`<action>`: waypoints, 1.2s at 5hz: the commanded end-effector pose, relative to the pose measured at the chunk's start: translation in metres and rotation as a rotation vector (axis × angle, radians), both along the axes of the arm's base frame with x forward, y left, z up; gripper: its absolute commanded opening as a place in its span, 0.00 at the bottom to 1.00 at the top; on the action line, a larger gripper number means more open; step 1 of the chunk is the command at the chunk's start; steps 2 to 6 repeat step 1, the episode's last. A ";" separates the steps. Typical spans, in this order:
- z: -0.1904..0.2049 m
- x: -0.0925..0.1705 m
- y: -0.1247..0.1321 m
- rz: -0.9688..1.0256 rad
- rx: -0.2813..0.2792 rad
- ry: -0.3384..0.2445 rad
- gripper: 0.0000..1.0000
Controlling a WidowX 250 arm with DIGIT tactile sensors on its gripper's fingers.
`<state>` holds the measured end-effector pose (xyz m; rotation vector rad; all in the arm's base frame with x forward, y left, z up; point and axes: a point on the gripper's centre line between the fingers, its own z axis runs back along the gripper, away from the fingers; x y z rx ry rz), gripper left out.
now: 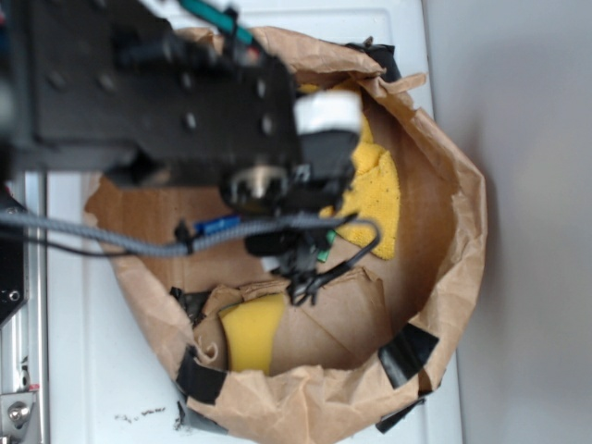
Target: Grab the wood chip.
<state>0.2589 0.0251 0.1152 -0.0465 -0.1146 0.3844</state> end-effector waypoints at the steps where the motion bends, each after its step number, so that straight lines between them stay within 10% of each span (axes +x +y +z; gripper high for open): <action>1: 0.056 0.001 0.009 0.009 0.069 -0.118 0.00; 6: 0.056 0.001 0.009 0.009 0.069 -0.118 0.00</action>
